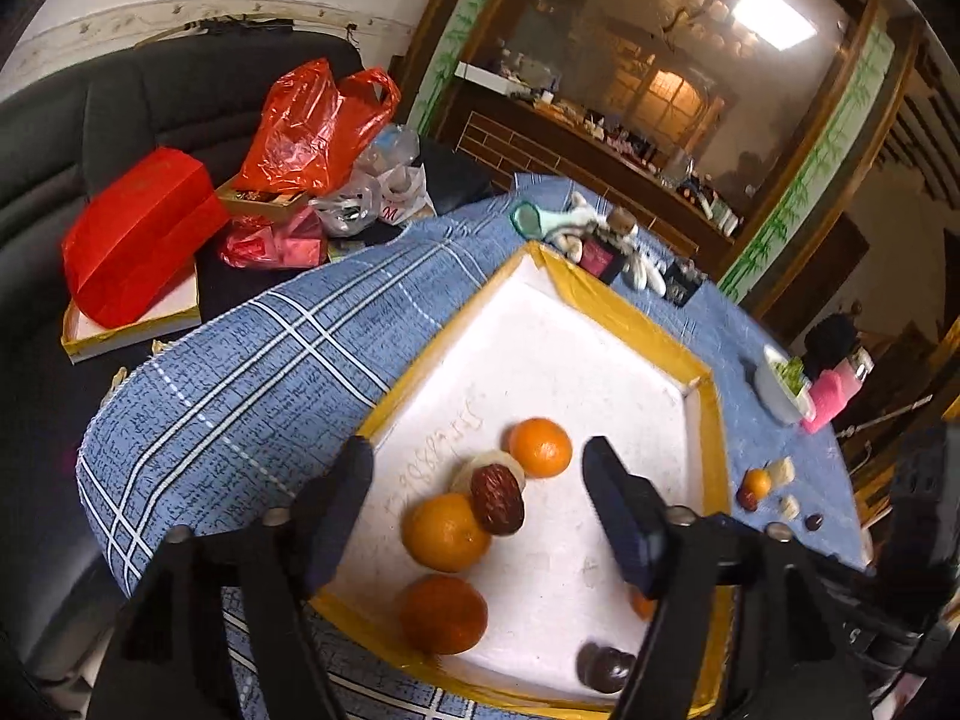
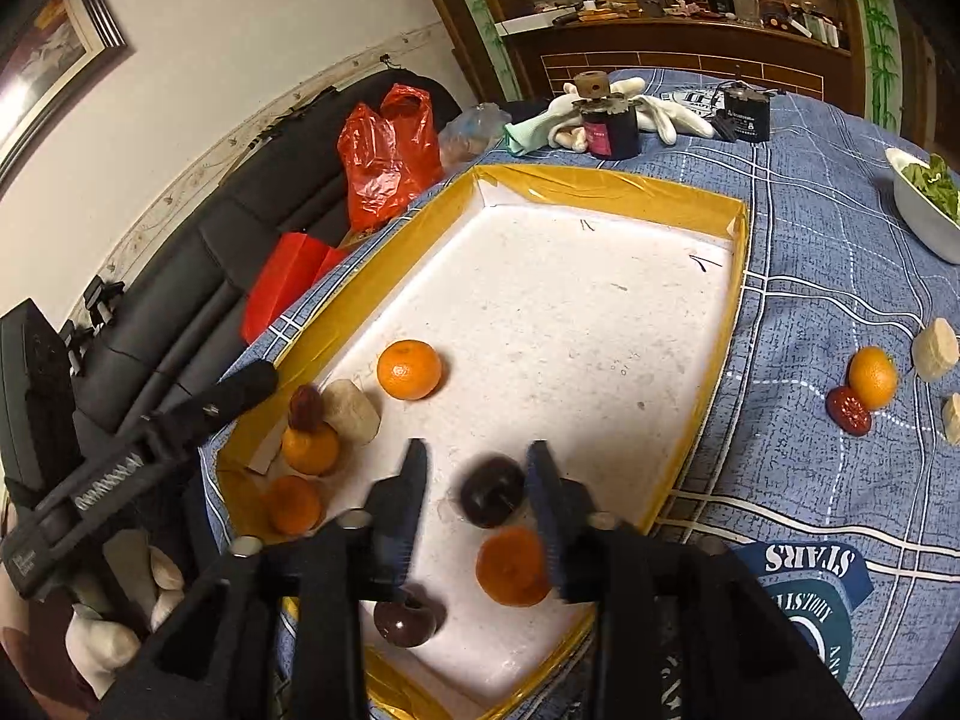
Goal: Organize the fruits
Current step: 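Carry the date and plum into the yellow tray and open both tools, then move the right tool to a round white piece and grasp it, then grasp an orange with the left tool while the right tool holds the white piece, then carry the orange and white piece into the yellow tray and open both tools, then grasp another round white piece with the right tool while the left tool approaches a red date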
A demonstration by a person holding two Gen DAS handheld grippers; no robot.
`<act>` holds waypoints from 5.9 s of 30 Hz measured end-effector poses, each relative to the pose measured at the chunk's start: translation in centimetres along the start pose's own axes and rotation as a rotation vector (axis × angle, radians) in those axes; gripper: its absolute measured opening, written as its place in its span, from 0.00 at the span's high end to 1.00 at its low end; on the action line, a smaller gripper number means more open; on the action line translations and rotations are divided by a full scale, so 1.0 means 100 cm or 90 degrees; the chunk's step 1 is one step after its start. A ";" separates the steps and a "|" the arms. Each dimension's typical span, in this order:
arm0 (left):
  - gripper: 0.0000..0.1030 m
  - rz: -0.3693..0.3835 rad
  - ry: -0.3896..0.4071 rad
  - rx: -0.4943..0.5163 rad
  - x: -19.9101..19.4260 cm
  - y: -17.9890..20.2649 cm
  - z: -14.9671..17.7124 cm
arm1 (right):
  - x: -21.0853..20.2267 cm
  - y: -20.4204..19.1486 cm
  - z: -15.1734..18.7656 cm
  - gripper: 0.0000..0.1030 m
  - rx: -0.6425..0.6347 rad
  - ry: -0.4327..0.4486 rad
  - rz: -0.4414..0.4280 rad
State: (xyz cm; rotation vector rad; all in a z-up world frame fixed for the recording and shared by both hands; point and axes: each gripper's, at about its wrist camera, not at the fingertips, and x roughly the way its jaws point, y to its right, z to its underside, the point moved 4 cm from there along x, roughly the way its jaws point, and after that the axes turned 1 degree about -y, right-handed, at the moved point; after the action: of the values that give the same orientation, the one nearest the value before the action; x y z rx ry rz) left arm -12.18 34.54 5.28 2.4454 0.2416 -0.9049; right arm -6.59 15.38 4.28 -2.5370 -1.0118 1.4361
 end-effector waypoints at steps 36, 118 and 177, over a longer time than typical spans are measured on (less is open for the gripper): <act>0.15 0.076 -0.084 0.268 0.016 0.188 0.059 | -0.052 0.242 -0.036 0.46 0.140 0.044 0.258; 0.19 0.040 -0.035 0.000 -0.003 0.029 -0.001 | -0.040 0.037 0.003 0.46 0.038 0.049 0.027; 0.73 -0.030 -0.183 0.363 0.160 0.269 0.099 | -0.095 0.270 0.003 0.69 0.150 0.106 0.169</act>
State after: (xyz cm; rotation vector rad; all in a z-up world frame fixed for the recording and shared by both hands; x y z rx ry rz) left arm 3.49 6.21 -0.52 2.7673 -0.0770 -1.4958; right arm 3.64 -11.20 1.78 -2.6311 -0.4650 1.2812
